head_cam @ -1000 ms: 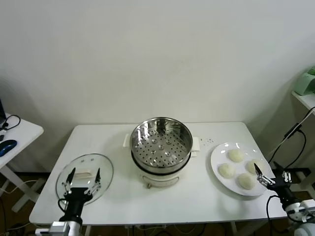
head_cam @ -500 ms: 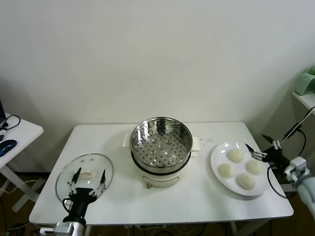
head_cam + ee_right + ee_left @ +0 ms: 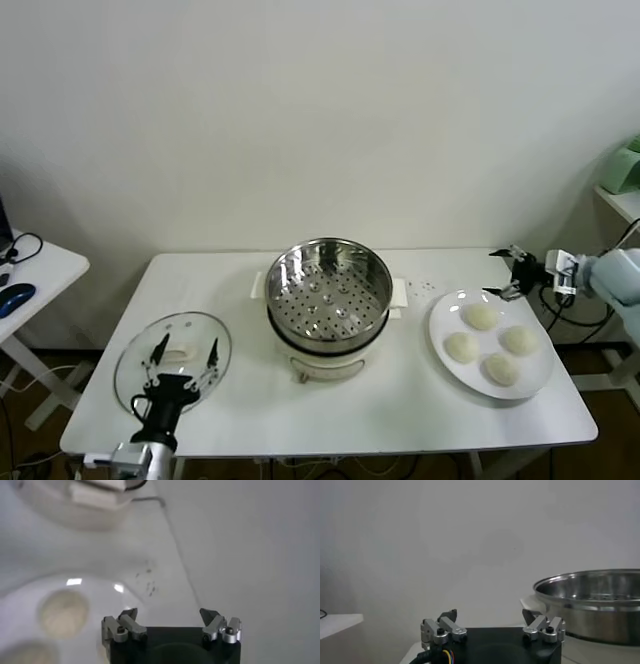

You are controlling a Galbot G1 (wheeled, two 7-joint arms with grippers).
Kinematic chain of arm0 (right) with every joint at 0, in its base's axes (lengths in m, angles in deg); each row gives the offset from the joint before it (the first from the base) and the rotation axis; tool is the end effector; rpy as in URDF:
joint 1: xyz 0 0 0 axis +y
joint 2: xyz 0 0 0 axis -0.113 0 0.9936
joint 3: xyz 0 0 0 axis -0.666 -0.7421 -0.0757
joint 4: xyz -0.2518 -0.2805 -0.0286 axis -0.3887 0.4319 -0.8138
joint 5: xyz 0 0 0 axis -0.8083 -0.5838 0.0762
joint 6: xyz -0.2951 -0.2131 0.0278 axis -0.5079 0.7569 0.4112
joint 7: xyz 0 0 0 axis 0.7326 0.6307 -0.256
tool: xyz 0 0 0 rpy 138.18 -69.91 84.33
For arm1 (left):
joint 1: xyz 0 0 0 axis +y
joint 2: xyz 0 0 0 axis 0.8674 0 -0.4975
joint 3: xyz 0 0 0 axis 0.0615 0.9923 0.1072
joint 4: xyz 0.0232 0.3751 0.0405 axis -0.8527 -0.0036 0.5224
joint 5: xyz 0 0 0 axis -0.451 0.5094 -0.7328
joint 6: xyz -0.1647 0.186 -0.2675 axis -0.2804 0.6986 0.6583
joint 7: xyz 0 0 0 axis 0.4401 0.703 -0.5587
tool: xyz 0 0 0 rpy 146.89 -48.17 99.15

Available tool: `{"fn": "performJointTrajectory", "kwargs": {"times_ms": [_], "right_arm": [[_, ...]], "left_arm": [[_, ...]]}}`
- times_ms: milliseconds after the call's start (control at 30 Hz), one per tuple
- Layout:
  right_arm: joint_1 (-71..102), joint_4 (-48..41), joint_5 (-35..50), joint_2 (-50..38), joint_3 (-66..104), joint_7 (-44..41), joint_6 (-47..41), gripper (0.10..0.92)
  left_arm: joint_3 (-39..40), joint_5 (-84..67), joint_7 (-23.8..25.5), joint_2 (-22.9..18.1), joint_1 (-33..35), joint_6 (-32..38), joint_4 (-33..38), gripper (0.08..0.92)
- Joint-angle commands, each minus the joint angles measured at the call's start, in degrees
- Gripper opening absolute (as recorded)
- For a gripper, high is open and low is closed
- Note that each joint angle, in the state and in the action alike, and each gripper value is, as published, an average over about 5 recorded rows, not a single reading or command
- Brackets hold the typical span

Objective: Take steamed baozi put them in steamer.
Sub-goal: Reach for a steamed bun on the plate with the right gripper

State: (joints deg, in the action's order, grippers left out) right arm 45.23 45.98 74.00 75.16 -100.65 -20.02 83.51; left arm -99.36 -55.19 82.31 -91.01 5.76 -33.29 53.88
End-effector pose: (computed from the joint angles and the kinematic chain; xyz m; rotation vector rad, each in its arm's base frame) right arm 0.5243 -0.3301 -0.1616 1.1223 -1.7763 1.3808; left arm 0.1445 0.0624 -0.3346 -0.0176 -3.0685 -0.2290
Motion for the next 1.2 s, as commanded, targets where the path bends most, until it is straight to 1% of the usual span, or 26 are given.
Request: {"fn": "performJointTrajectory", "kwargs": {"times_ms": [33,267,433,767,1200], "right_arm": [[-16.8,-15.6,-13.9,7.6,-19.6,-13.7,5.4,0.823],[-14.7,-21.9,-15.3,16.4,-19.7,-12.6,5.3,0.823],[-12.3,-26.1,-17.0,20.4,-17.2,-10.2,5.6,0.823],[-8.9,-29.7,-20.5,23.2,-11.9,-8.0,6.2,0.823],[-7.8,-31.7,-22.9,25.1,-8.7,-7.0,6.7,0.823]], "left_arm": [[-0.3,-0.3,0.0,0.4,-1.5,-1.0,-0.5,0.823],[-0.8,-0.3,-0.2,0.4,-2.1,-1.4,-0.9,0.823],[-1.2,-0.3,-0.2,0.4,-2.2,-1.4,-1.1,0.823],[-1.6,0.4,-0.3,0.6,-2.5,-1.7,-1.7,0.823],[-1.6,0.4,-0.6,0.2,-2.4,-1.6,-1.9,0.823]]}}
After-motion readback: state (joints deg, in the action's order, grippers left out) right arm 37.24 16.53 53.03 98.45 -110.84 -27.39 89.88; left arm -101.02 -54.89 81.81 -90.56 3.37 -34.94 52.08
